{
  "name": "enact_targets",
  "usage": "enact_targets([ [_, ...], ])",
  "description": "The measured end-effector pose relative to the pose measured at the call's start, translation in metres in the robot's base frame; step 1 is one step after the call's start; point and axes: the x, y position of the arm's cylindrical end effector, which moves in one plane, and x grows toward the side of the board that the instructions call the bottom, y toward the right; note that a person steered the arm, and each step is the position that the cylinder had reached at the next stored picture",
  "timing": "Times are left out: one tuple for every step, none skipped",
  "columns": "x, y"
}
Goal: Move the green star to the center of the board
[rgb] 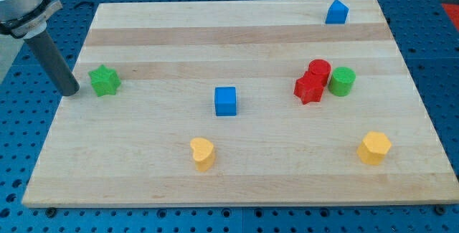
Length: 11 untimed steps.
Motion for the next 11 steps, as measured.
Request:
enact_targets([
  [0.000,0.008],
  [-0.002,0.026],
  [-0.013,0.048],
  [-0.026,0.066],
  [-0.042,0.084],
  [-0.051,0.100],
  [-0.051,0.142],
  [-0.041,0.180],
  [-0.013,0.199],
  [0.011,0.199],
  [0.010,0.199],
])
